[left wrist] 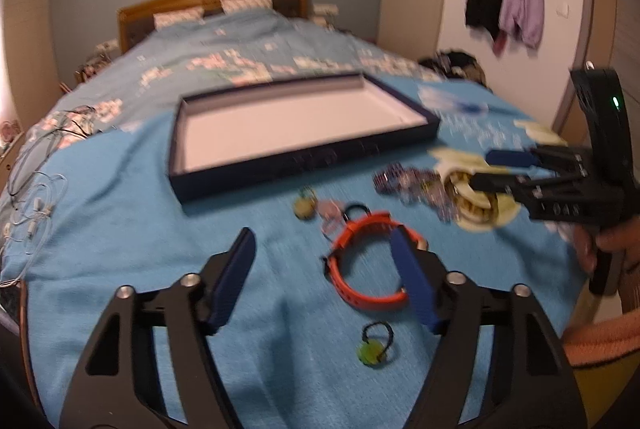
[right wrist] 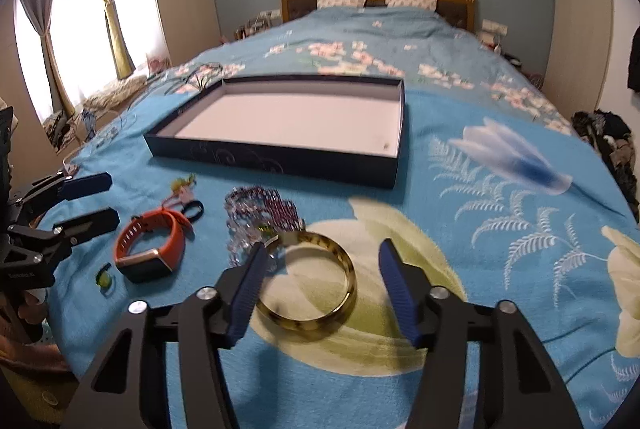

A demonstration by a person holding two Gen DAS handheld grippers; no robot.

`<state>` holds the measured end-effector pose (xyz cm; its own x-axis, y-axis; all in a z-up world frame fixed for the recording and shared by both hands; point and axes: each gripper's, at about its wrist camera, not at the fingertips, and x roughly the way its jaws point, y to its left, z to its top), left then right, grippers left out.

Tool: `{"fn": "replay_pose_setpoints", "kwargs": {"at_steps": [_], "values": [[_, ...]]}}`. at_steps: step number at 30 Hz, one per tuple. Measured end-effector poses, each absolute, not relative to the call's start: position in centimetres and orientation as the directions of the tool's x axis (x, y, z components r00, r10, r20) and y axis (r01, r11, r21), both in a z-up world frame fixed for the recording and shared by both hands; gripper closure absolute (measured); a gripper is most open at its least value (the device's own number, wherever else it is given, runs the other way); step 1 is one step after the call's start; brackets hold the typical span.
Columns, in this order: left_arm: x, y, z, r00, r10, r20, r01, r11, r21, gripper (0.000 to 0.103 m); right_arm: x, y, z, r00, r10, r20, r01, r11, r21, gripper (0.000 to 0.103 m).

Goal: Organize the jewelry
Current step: 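Grasp the tortoiseshell bangle with the right tool while the left tool grasps the orange watch band, then carry the bangle and watch band into the tray box with both tools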

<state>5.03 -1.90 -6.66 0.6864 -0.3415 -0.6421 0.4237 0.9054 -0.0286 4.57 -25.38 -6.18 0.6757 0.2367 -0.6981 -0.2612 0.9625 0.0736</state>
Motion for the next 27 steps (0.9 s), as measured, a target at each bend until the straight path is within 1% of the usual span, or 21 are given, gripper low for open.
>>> {"fn": "replay_pose_setpoints", "kwargs": {"at_steps": [1,2,4,5,8,9,10,11,12,13,14,16,19,22,27], "values": [[5.2,-2.2,-6.9,0.67,-0.344,-0.658,0.432,0.901,-0.032,0.04,4.8,-25.4,-6.4,0.663,0.238,-0.71,-0.265,0.961,0.075,0.061],[5.4,-2.4,-7.3,0.65,-0.349,-0.674,0.443,0.896,-0.036,0.042,5.0,-25.5,-6.6,0.654,0.243,-0.716,-0.269,0.96,0.08,0.064],[5.6,-2.5,-7.7,0.617,-0.364,-0.698,0.457,0.887,-0.059,0.054,5.5,-25.6,-7.0,0.636,0.25,-0.731,-0.268,0.959,0.094,0.067],[5.7,-2.5,-7.9,0.599,-0.372,-0.71,0.462,0.884,-0.074,0.056,5.6,-25.7,-7.1,0.631,0.254,-0.733,-0.27,0.958,0.099,0.068],[6.4,-2.6,-8.6,0.553,-0.388,-0.737,0.46,0.88,-0.118,0.067,6.4,-25.8,-7.2,0.615,0.26,-0.745,-0.275,0.955,0.106,0.071],[6.7,-2.6,-8.8,0.541,-0.393,-0.743,0.457,0.88,-0.132,0.074,6.6,-25.9,-7.3,0.606,0.266,-0.75,-0.279,0.954,0.114,0.073],[7.0,-2.6,-9.0,0.532,-0.398,-0.748,0.455,0.879,-0.144,0.08,6.7,-25.9,-7.4,0.601,0.267,-0.753,-0.279,0.953,0.116,0.078],[7.2,-2.7,-9.0,0.529,-0.393,-0.752,0.455,0.88,-0.14,0.084,6.9,-26.0,-7.5,0.596,0.266,-0.758,-0.279,0.953,0.115,0.083],[7.3,-2.9,-9.1,0.534,-0.376,-0.758,0.454,0.883,-0.118,0.089,7.0,-26.1,-7.5,0.596,0.263,-0.759,-0.279,0.954,0.111,0.085],[7.4,-3.1,-9.0,0.532,-0.371,-0.761,0.458,0.882,-0.11,0.092,6.9,-26.2,-7.5,0.595,0.262,-0.759,-0.278,0.954,0.111,0.089],[7.5,-3.2,-8.9,0.53,-0.37,-0.763,0.461,0.881,-0.107,0.092,7.0,-26.4,-7.5,0.594,0.262,-0.76,-0.278,0.954,0.112,0.094],[7.6,-3.2,-8.7,0.526,-0.369,-0.766,0.467,0.878,-0.103,0.092,7.1,-26.7,-7.5,0.596,0.264,-0.758,-0.272,0.955,0.119,0.098],[7.7,-2.9,-8.1,0.535,-0.37,-0.759,0.47,0.877,-0.097,0.092,6.9,-27.2,-7.4,0.598,0.279,-0.752,-0.272,0.953,0.137,0.098],[7.8,-2.7,-7.4,0.546,-0.388,-0.743,0.482,0.87,-0.1,0.095,6.6,-27.6,-6.9,0.606,0.302,-0.736,-0.279,0.947,0.159,0.098],[7.7,-2.5,-5.7,0.577,-0.399,-0.712,0.504,0.861,-0.074,0.094,6.2,-28.1,-5.1,0.631,0.351,-0.692,-0.297,0.933,0.203,0.098]]}}
